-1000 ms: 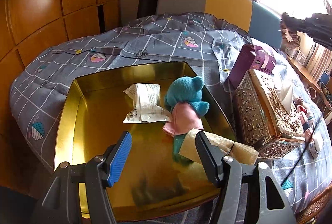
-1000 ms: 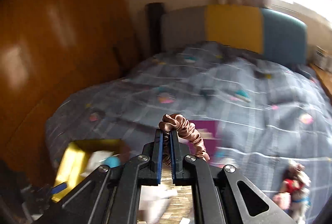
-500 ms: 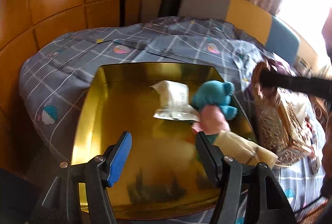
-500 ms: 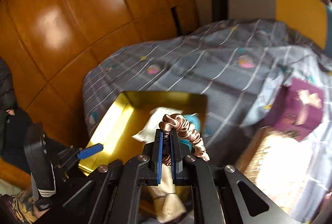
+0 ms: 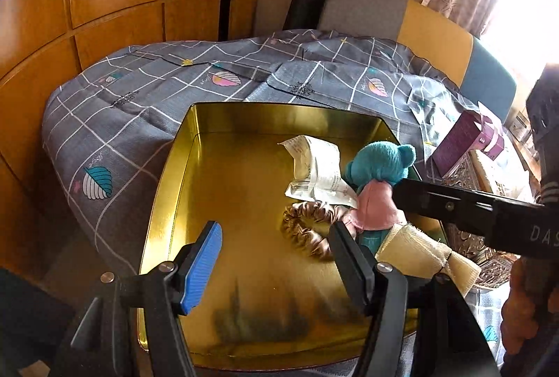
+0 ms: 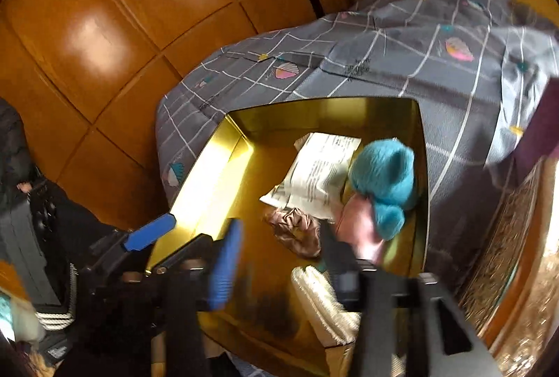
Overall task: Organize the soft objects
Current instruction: 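Carry the pink scrunchie to the tray and release it from the right gripper, then move both grippers back toward the remaining pile on the bed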
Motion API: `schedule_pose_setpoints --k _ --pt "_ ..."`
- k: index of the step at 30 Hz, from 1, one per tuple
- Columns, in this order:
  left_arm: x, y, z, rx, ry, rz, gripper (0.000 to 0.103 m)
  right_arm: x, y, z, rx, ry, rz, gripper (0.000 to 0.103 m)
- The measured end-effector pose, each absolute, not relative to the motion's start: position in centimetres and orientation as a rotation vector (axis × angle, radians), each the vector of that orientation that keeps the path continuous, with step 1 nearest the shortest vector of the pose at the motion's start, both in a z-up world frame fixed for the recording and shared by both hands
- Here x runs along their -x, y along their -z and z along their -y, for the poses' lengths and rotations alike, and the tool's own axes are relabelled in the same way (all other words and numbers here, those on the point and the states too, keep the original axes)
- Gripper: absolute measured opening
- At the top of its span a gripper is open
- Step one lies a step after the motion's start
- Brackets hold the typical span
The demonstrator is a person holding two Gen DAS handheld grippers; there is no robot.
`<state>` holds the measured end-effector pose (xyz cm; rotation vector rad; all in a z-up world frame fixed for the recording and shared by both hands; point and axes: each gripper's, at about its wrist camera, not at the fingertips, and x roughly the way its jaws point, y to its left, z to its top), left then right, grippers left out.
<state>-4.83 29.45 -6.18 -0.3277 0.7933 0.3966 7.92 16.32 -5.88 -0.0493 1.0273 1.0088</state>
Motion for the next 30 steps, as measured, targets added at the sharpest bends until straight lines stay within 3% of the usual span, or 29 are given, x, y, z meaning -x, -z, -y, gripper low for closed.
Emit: schedule_pose_setpoints --k 6,9,18,30 --pt "4.8 5.6 -28.5 0.299 -0.382 -0.781 0.064 -6.2 5.1 -15.6 0.165 -0.946 -0.934 0.054" --pt "4.9 5.1 -27.8 0.284 -0.367 -0.769 0.065 -5.1 4.6 -14.7 0.219 -0.883 -0.866 0.064" --pt "4.8 3.9 -25.1 0.219 -0.300 -0.749 0.065 -4.7 2.8 -10.0 0.175 -0.753 -0.767 0.073" --pt "4.3 2.2 -20.7 0.123 -0.198 -0.729 0.064 -5.0 0.0 -1.8 0.128 -0.594 -0.668 0.076"
